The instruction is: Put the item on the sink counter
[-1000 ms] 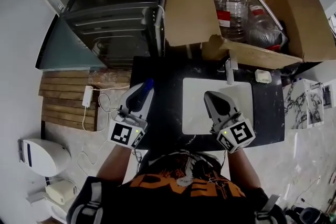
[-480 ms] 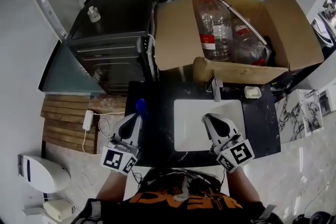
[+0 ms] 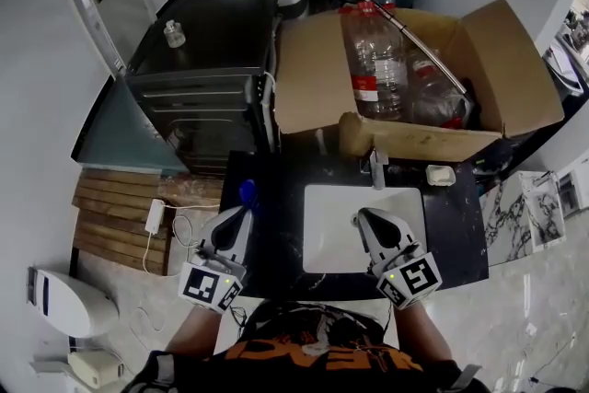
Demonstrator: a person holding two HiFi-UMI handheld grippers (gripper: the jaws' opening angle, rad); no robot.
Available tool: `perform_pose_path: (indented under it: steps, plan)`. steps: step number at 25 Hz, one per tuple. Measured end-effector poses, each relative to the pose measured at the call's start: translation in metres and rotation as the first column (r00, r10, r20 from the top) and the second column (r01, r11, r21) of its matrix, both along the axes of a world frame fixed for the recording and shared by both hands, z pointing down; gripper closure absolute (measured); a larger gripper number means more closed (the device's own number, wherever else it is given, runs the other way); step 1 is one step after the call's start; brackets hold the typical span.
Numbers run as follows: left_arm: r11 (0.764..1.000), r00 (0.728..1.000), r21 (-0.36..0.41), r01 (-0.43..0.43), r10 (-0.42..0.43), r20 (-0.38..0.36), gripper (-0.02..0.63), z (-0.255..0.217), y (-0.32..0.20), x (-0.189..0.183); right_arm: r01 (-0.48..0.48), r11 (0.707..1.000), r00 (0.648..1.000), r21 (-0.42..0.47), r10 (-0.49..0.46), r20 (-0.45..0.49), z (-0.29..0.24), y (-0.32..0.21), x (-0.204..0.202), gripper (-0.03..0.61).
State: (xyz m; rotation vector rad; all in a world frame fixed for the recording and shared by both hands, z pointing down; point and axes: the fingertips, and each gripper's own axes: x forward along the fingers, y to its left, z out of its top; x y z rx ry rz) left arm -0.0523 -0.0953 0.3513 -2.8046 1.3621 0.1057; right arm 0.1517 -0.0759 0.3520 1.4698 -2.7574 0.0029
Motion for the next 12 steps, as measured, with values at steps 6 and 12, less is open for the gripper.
perform_pose_path:
  steps: [6,12]
  plan:
    - [0.995,0.999,0.083,0.054,-0.053,-0.009,0.598,-0.018,0.004,-0.004,-0.006,1.0,1.0,-0.001,0.006,-0.007,0.001,0.007,0.004,0.565]
    - [0.994,0.999,0.1,0.043,-0.041,-0.02,0.598,-0.024,0.009,0.001,-0.021,1.0,1.0,-0.009,0.021,0.003,0.004,0.014,0.011,0.565]
